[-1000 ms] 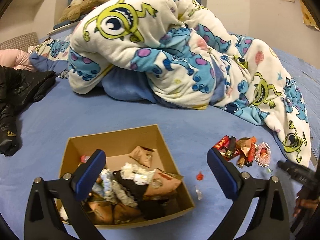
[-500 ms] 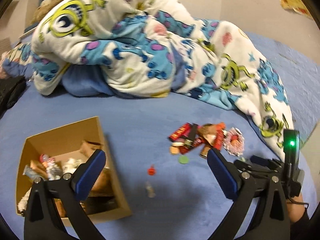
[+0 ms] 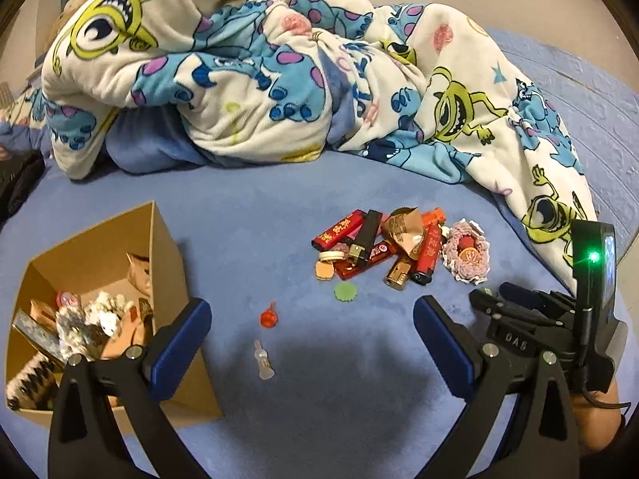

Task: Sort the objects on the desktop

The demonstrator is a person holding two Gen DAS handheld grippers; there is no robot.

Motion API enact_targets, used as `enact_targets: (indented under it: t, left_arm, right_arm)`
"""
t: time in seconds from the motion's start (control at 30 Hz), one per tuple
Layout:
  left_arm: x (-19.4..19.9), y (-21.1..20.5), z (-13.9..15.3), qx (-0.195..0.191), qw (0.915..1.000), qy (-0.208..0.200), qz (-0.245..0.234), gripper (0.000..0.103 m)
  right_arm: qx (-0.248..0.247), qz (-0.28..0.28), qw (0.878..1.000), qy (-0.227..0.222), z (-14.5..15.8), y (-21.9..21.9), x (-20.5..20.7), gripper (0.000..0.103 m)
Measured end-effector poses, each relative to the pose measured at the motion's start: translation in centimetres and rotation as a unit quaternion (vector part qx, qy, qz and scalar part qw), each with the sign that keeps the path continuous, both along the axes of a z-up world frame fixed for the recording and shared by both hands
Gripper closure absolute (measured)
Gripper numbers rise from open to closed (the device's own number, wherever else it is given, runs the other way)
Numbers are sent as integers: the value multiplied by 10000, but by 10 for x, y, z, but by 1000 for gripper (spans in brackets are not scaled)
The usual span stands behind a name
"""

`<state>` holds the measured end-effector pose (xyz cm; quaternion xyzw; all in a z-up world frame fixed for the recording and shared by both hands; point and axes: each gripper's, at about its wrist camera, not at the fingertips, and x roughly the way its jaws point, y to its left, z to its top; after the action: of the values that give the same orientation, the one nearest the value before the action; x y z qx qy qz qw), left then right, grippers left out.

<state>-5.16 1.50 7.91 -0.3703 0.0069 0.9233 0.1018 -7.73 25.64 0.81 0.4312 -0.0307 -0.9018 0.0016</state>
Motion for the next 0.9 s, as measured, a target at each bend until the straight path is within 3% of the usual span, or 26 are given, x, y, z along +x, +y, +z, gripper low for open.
enact_targets:
  t: [0.07,0.2,0.63,0.9]
  left_arm:
    - [-2,0,-4,-20,10000,-63,3,1]
    - [-4,0,-10,-165,9998,-147,28,1]
    - [-5,3,-16,-331,9993,-179,29,1]
    - [-2,32,-18,-344,9992,-169,-79,1]
  right_arm:
    - [-52,-63,10000,8,0,4,0,64]
    - [41,-134,9999,-3,0,7,0,77]
    - [112,154,9998,61,6,0,13,78]
    - [-111,74,9999,33,7,11,17,78]
